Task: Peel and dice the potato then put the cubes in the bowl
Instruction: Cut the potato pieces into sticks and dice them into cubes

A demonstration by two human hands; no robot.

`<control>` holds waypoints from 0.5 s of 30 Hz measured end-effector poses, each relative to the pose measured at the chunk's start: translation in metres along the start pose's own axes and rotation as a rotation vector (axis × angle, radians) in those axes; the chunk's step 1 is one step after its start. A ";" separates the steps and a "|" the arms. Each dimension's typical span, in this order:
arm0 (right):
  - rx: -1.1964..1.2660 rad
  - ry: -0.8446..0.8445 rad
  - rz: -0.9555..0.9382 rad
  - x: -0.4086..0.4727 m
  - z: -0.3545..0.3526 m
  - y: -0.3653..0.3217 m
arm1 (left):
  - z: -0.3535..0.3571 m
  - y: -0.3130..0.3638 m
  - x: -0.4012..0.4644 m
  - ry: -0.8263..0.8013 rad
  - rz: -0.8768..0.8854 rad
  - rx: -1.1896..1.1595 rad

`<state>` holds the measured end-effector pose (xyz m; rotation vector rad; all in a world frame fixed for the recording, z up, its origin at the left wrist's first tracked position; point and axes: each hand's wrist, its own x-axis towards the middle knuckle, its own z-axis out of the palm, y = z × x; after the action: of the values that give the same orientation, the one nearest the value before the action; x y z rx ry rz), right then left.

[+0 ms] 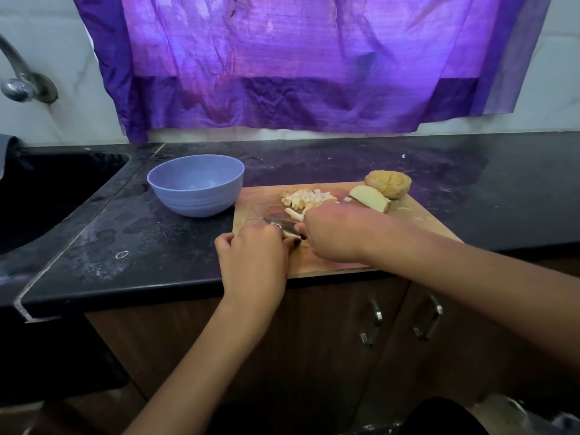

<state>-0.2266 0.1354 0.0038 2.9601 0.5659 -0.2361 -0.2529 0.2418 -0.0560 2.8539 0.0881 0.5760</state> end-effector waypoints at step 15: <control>-0.073 -0.052 -0.013 -0.030 0.000 0.014 | -0.018 0.003 0.023 -0.268 0.065 0.031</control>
<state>-0.2488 0.1123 0.0103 2.8721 0.5748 -0.2860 -0.2388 0.2445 -0.0310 2.9431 -0.0410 0.2002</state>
